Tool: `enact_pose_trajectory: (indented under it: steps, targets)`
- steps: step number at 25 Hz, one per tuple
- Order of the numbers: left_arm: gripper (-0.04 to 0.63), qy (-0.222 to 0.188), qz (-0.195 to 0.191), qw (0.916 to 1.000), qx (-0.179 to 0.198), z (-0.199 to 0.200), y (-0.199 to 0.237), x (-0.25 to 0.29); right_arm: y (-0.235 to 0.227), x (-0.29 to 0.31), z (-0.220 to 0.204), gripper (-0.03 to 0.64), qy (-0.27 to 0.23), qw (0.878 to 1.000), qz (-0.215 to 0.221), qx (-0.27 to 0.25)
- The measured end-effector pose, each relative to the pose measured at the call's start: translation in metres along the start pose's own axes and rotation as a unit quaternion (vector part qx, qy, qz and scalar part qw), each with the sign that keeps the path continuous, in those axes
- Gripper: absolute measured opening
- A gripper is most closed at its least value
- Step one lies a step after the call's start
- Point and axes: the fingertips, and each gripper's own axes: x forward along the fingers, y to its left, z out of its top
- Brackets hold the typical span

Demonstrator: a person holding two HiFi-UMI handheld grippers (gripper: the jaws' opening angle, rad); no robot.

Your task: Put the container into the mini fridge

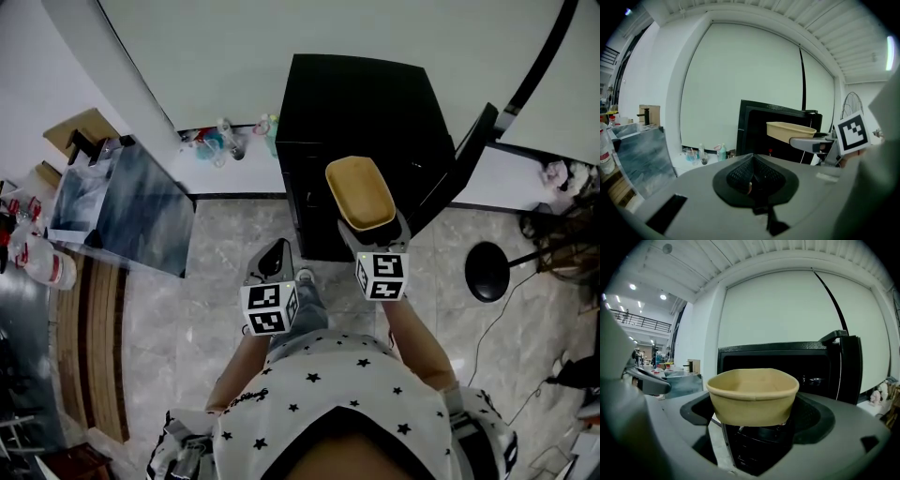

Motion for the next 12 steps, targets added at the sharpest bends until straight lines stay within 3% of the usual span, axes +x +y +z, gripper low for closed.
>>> enact_pose_trajectory:
  steps: [12]
  targets:
    - [0.012,0.006,0.006,1.0000,0.001,0.025,0.034,0.045,-0.018,0.075,-0.013,0.499,0.030,0.999,-0.018,0.012]
